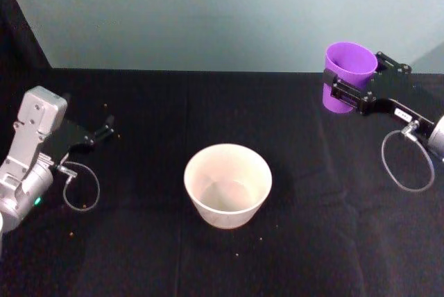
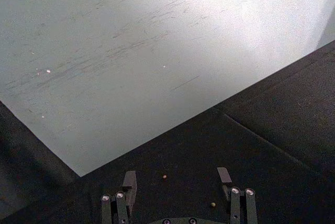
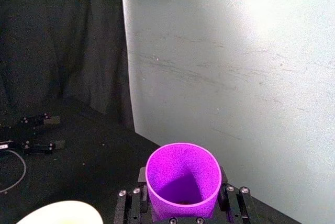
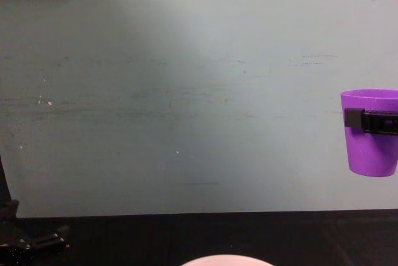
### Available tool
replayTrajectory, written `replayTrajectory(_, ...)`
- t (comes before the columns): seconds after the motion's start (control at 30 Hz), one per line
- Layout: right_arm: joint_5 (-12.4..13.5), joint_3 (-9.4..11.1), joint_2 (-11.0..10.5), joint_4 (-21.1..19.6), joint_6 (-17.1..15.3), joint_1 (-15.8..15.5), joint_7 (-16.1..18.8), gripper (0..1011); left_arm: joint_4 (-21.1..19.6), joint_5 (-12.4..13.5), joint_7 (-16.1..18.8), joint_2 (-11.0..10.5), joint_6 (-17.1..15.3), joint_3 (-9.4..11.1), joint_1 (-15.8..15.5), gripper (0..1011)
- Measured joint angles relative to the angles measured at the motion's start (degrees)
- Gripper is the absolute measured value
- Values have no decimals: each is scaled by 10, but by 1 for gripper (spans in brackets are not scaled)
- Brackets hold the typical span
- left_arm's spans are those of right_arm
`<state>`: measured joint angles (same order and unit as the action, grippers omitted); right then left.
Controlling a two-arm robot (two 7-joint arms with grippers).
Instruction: Pick up the cup and pour the mung beans from the cup into the bowl.
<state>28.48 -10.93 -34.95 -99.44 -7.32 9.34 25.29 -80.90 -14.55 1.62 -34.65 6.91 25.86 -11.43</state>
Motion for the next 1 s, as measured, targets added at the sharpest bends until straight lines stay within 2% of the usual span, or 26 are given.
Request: replayTrajectory(1.0,0,0,0,0,0,0,0,735,0,0,0,0,0,0,0,1000)
